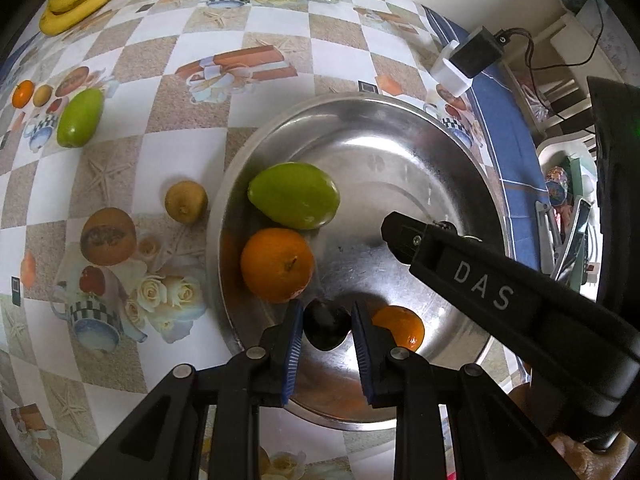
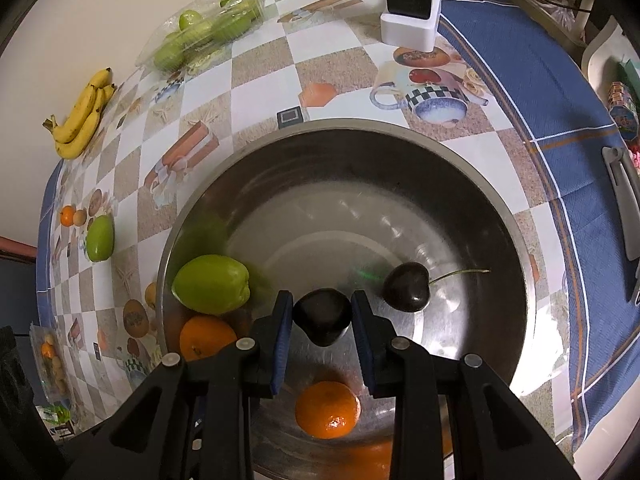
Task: Organize fruits
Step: 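Open the right tool then the left tool to drop the plums into the bowl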
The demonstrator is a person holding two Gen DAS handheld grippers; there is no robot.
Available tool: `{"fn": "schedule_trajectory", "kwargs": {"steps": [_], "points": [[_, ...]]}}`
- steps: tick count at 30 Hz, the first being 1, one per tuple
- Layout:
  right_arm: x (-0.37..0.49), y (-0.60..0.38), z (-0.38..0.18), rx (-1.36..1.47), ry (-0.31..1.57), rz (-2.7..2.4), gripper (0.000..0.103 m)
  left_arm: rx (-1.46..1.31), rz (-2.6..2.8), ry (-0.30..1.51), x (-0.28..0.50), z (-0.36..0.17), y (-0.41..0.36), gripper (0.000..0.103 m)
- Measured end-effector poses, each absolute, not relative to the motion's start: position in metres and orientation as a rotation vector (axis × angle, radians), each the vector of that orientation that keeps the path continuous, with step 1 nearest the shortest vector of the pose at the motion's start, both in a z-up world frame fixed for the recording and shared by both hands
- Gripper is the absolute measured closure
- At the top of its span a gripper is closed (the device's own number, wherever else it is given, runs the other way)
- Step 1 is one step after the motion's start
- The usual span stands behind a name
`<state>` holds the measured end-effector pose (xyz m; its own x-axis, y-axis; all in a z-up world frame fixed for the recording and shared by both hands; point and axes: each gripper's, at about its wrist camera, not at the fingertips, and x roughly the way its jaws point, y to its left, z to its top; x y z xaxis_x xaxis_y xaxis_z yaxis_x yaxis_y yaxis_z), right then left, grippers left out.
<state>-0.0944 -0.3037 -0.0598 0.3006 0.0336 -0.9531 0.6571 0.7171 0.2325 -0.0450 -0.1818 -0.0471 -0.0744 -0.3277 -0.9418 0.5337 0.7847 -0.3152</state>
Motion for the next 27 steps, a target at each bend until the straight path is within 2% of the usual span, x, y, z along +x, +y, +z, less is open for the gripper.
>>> {"fn": "schedule_trajectory", "kwargs": {"steps": [8, 12, 18, 27], "points": [[-0.091, -0.303, -0.059, 0.680, 1.213, -0.459, 0.071, 0.190, -0.727, 1.487, -0.048, -0.048, -0.185, 0.074], [-0.094, -0.304, -0.055, 0.686, 1.199, -0.459, 0.067, 0.185, -0.730, 1.487, -0.048, -0.047, -0.184, 0.074], [-0.096, -0.304, -0.043, 0.686, 1.162, -0.459, 0.067, 0.180, -0.738, 1.460, -0.047, -0.039, -0.180, 0.068], [-0.097, -0.305, -0.038, 0.690, 1.144, -0.466, 0.067, 0.137, -0.717, 1.452, -0.037, -0.033, -0.171, 0.069]]}}
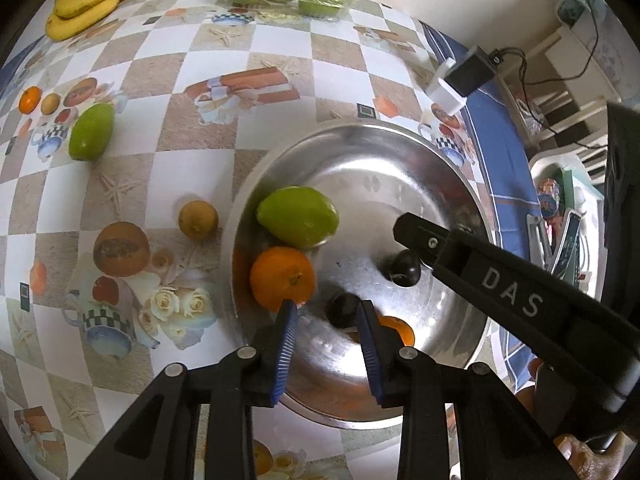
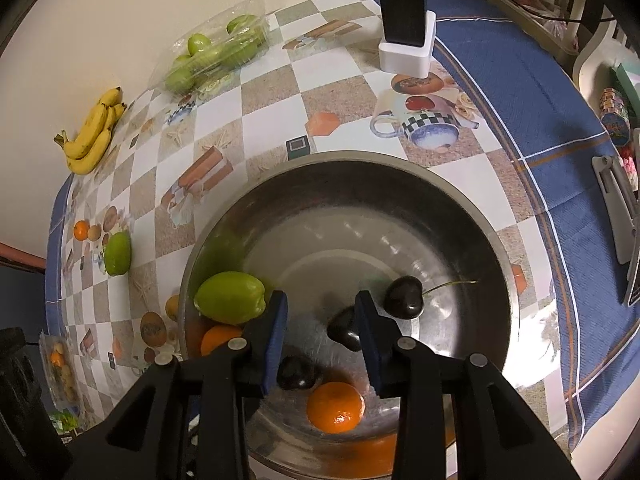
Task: Organize fruits
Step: 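Open the right tool then the left tool to drop the plums into the bowl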
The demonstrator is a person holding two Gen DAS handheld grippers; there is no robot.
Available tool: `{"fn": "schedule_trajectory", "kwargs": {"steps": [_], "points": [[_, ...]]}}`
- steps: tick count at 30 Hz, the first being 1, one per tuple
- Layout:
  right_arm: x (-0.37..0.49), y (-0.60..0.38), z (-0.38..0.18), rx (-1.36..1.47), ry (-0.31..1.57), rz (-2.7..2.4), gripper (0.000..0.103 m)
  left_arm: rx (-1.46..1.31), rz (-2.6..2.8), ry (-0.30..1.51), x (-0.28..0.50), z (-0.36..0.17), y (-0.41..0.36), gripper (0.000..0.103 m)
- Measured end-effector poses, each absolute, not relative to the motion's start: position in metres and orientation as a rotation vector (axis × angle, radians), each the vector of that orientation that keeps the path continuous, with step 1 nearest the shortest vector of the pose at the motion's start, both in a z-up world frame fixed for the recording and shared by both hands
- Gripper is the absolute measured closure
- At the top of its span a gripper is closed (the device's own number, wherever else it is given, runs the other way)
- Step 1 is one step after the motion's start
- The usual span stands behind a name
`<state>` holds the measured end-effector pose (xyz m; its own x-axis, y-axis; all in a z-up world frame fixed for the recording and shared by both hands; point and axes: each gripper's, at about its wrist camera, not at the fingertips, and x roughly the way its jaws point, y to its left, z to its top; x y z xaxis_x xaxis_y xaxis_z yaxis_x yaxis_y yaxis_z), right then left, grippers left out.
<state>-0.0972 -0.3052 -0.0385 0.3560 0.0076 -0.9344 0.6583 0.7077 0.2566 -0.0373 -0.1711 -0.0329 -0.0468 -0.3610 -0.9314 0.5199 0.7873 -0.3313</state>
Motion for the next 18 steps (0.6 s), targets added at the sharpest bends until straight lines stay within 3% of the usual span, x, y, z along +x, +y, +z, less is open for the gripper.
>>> {"fn": "schedule_trajectory", "kwargs": {"steps": [18], "points": [[-0.089, -0.295, -0.036, 0.668, 1.144, -0.428, 0.067, -0.048, -0.487, 1.380, 0.029, -0.017, -0.108, 0.069]]}}
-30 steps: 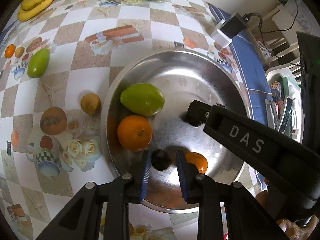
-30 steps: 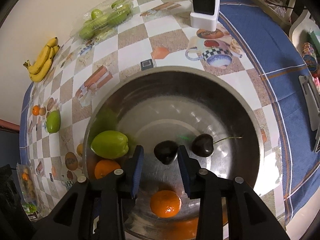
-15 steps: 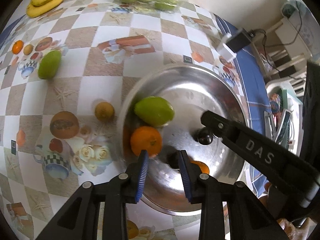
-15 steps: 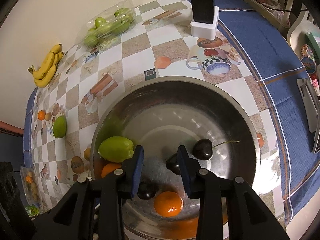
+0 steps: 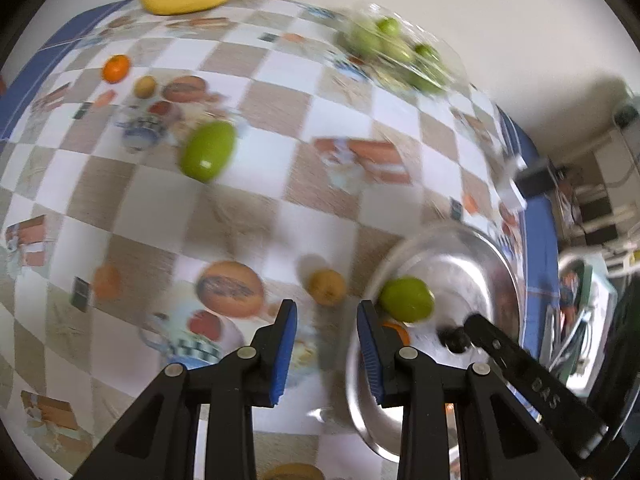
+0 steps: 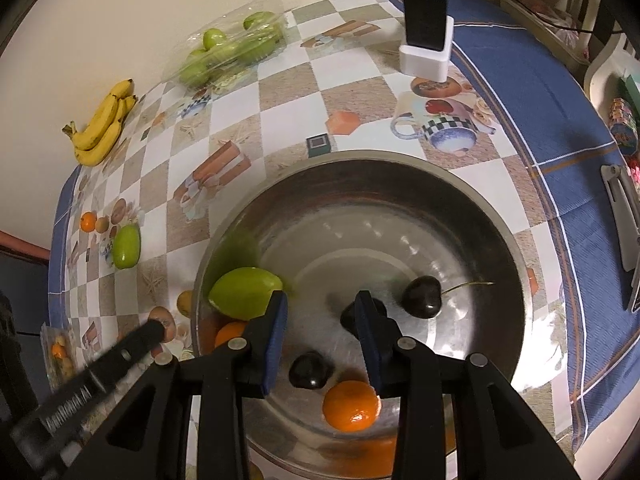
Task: Organize fruits
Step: 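Open the right tool then the left tool to drop the plums into the bowl, then move both open tools back from the bowl over the table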
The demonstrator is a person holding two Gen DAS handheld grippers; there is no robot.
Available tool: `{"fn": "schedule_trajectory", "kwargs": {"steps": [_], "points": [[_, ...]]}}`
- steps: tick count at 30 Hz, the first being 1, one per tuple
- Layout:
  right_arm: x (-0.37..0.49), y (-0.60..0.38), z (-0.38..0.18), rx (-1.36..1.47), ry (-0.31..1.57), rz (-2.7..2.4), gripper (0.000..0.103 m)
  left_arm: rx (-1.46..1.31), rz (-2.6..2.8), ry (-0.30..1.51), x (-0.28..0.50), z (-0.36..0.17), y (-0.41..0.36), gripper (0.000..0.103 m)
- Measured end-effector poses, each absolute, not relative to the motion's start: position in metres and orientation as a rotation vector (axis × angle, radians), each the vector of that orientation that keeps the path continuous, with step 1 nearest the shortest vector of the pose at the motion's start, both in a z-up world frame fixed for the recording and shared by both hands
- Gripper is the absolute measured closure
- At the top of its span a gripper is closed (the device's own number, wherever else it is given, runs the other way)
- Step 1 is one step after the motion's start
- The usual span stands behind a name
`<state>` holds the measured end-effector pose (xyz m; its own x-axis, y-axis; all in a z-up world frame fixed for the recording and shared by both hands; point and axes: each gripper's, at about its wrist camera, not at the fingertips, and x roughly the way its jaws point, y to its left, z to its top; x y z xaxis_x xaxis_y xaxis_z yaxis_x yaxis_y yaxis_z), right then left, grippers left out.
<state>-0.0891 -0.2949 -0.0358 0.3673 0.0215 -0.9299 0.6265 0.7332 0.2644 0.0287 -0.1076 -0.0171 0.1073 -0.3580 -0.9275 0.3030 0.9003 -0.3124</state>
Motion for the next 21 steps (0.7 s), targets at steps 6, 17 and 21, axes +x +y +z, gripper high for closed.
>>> {"fn": "schedule_trajectory", "kwargs": {"steps": [6, 17, 21], "points": [[-0.083, -0.285, -0.033, 0.647, 1.138, -0.394, 0.067, -0.099, -0.423, 1.345, 0.044, -0.011, -0.085, 0.069], [-0.077, -0.280, -0.034, 0.610, 1.150, -0.416, 0.050, -0.102, -0.318, 1.379, 0.058, -0.022, -0.066, 0.037], [-0.077, -0.282, -0.037, 0.599, 1.159, -0.444, 0.038, -0.057, -0.287, 1.379, 0.057, -0.027, -0.067, 0.018]]}}
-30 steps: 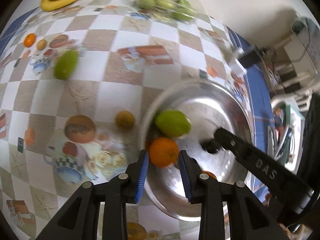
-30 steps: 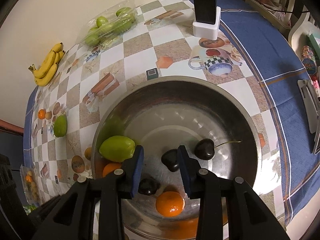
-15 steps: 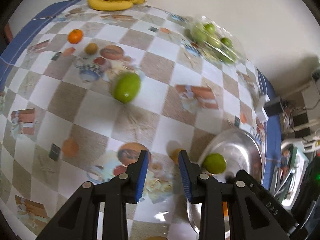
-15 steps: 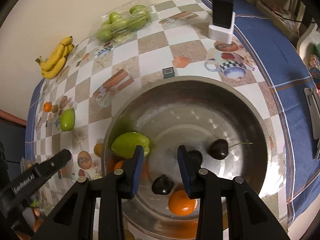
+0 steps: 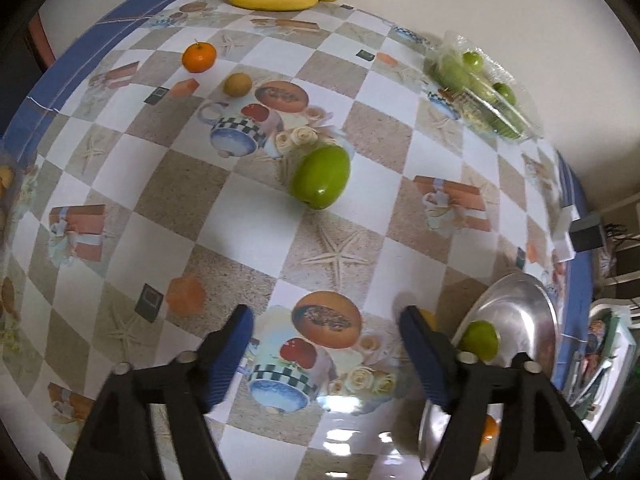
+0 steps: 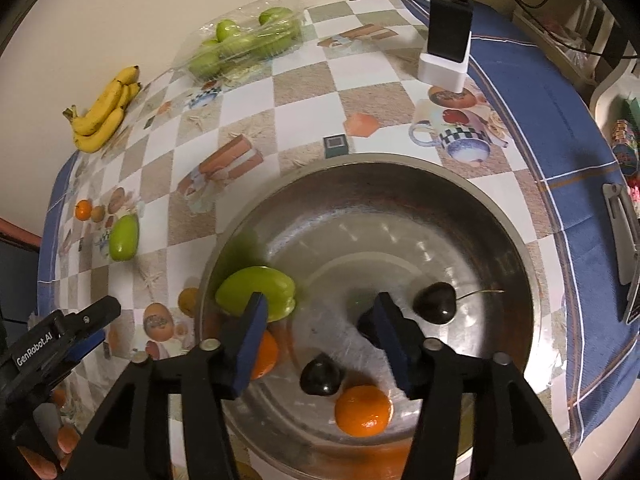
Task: Organize fruits
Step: 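Move both open tools back from the bowl over the table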
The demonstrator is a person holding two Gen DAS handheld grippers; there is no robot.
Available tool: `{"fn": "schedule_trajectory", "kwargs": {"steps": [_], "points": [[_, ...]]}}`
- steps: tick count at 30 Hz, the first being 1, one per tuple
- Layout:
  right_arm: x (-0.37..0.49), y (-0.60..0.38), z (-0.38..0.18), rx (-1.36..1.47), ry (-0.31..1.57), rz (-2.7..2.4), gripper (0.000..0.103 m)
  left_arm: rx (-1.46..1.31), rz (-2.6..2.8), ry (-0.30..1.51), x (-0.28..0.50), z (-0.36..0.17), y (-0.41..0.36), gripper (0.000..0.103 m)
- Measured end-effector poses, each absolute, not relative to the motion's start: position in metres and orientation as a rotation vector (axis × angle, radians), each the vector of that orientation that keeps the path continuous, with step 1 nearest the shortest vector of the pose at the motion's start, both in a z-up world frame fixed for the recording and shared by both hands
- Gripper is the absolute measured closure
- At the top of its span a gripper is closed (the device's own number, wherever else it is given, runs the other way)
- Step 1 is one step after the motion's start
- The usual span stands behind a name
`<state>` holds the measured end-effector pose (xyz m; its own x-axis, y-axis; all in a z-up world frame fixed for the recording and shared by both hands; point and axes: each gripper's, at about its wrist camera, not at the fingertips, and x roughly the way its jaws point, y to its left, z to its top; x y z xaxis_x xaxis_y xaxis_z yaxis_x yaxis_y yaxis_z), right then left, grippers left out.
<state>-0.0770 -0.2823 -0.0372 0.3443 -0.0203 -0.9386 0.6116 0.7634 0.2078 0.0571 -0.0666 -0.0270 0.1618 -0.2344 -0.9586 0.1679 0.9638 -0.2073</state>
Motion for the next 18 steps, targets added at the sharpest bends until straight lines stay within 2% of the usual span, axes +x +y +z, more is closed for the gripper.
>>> {"fn": "schedule_trajectory", "kwargs": {"steps": [4, 5, 6, 7, 11, 14, 18], "points": [[-0.078, -0.284, -0.037, 0.584, 1.157, -0.461, 0.036, -0.030, -0.265, 1.371, 0.057, -0.031, -0.066, 0.002], [-0.078, -0.284, -0.037, 0.582, 1.157, -0.462, 0.030, -0.023, -0.261, 1.368, 0.058, -0.031, -0.066, 0.001], [-0.078, -0.284, -0.037, 0.581, 1.158, -0.464, 0.023, -0.016, -0.258, 1.364, 0.059, -0.031, -0.066, 0.000], [-0.078, -0.284, -0.037, 0.579, 1.158, -0.465, 0.022, -0.007, -0.255, 1.358, 0.059, -0.031, -0.066, 0.000], [-0.077, -0.284, -0.037, 0.576, 1.154, -0.463, 0.021, 0.038, -0.235, 1.321, 0.060, -0.029, -0.066, 0.000], [-0.077, -0.284, -0.036, 0.570, 1.149, -0.466, 0.014, 0.060, -0.236, 1.275, 0.061, -0.024, -0.065, 0.000], [-0.075, -0.283, -0.032, 0.552, 1.134, -0.463, 0.014, 0.096, -0.256, 1.230, 0.062, -0.019, -0.069, 0.000]]}}
